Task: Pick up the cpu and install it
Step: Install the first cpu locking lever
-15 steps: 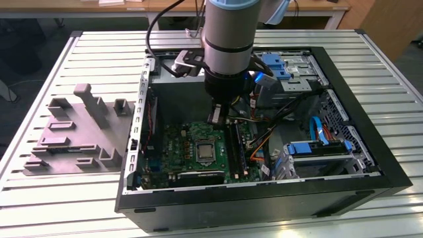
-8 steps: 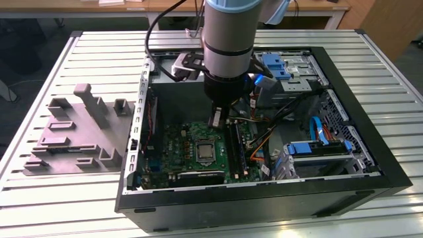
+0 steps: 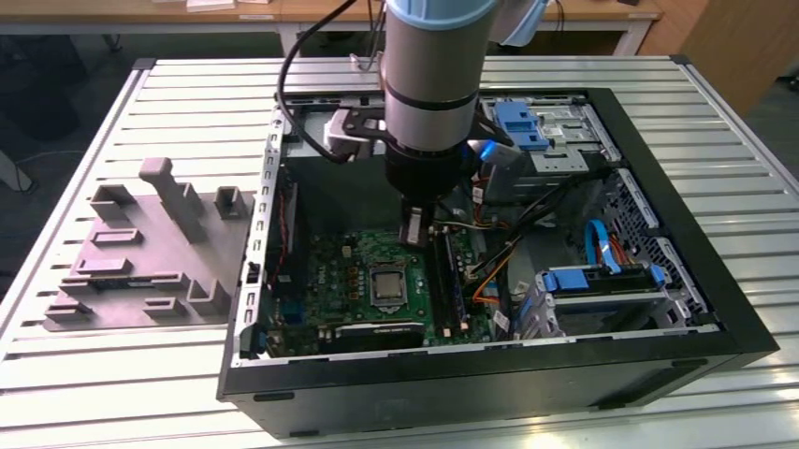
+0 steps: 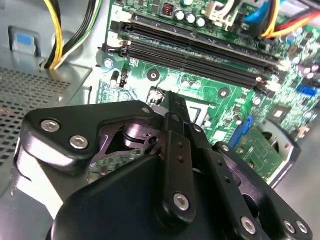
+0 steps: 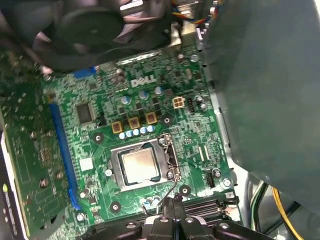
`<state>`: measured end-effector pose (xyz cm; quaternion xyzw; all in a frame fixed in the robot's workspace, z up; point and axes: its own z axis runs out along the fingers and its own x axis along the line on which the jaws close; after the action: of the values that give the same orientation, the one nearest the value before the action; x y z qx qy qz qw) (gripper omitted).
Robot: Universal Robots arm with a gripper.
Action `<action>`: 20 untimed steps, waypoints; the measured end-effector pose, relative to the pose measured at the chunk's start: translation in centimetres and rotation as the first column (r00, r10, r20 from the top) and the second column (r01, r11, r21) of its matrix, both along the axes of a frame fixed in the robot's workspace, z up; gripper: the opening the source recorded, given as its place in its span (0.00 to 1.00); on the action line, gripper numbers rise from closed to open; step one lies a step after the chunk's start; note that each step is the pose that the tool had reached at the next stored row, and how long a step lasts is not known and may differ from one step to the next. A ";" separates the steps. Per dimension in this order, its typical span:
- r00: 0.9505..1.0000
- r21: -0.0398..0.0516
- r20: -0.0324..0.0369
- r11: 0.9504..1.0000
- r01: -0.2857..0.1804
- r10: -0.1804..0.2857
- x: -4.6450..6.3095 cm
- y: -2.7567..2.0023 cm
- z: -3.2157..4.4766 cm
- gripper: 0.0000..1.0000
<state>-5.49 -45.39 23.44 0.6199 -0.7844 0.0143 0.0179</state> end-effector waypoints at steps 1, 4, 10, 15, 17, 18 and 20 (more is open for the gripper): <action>1.000 0.000 0.000 1.000 -0.016 0.016 0.0 0.00 -0.02 0.11; 0.999 0.000 0.000 0.999 -0.043 0.043 0.0 -0.02 -0.04 0.11; 0.995 -0.011 -0.001 0.995 -0.095 0.095 -0.2 -0.06 -0.08 0.11; 0.995 -0.011 -0.006 0.995 -0.103 0.103 -0.2 -0.39 -0.11 0.11; 0.995 -0.010 -0.009 0.995 -0.103 0.103 -0.2 -0.56 -0.11 0.11; 0.995 -0.010 -0.010 0.995 -0.103 0.103 -0.2 -0.57 -0.11 0.11; 0.995 -0.010 -0.010 0.995 -0.103 0.103 -0.2 -0.57 -0.11 0.11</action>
<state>-5.69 -45.96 23.33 0.6596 -0.7511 0.0165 0.0240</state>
